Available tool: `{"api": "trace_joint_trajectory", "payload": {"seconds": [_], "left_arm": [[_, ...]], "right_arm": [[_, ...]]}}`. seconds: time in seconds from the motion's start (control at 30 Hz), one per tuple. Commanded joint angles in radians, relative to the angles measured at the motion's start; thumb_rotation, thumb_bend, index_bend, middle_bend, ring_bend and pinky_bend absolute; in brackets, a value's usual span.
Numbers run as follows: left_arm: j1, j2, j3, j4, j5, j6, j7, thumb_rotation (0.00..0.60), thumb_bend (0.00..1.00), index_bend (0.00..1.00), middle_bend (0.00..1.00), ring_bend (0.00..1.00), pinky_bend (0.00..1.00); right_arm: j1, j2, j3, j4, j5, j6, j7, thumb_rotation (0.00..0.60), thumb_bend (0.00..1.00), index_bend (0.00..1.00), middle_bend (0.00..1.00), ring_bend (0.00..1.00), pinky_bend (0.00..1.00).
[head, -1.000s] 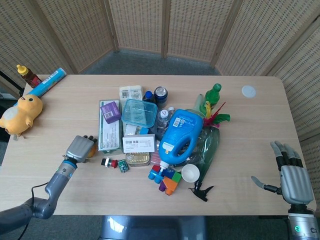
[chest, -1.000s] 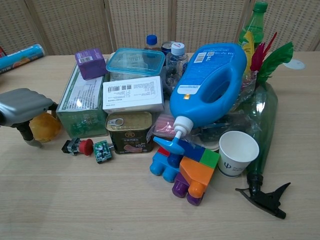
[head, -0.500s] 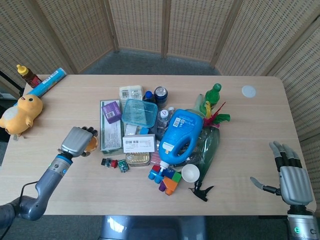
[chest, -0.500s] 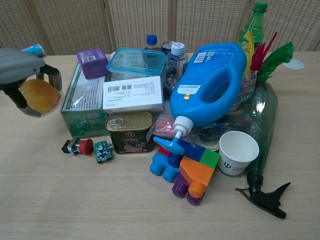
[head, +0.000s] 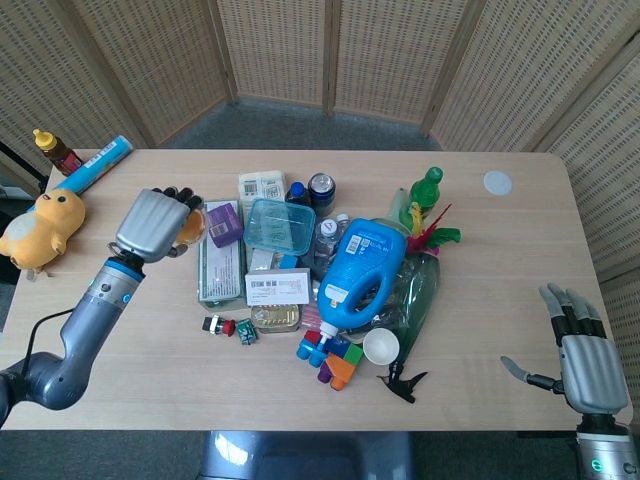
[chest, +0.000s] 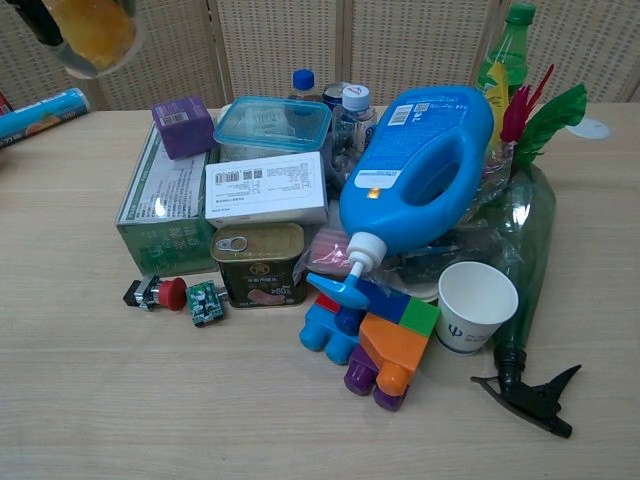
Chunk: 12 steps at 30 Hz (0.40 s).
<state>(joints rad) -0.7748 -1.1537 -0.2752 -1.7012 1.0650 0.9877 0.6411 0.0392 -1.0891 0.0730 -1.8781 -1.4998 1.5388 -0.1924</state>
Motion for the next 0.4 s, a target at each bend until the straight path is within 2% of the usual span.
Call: {"api": "trace_joint_trajectory", "payload": {"seconds": [0.03, 0.23, 0.4], "left_arm": [[-0.026, 0.017, -0.02, -0.021, -0.032, 0.004, 0.023, 0.6, 0.0, 0.81, 0.7, 0.53, 0.6], [-0.07, 0.048, -0.048, -0.051, -0.073, 0.019, 0.055, 0.6, 0.0, 0.81, 0.7, 0.53, 0.6], [-0.088, 0.062, -0.048, -0.067, -0.086, 0.029, 0.063, 0.6, 0.0, 0.81, 0.7, 0.53, 0.6]], "right_arm": [[-0.001, 0.002, 0.0, -0.001, 0.0, 0.0, 0.002, 0.361, 0.0, 0.0, 0.0, 0.0, 0.0], [0.0, 0.004, 0.003, 0.0, 0.004, -0.001, 0.009, 0.363, 0.0, 0.0, 0.0, 0.0, 0.0], [0.0, 0.004, 0.002, 0.001, 0.004, -0.003, 0.006, 0.363, 0.0, 0.0, 0.0, 0.0, 0.0]]}}
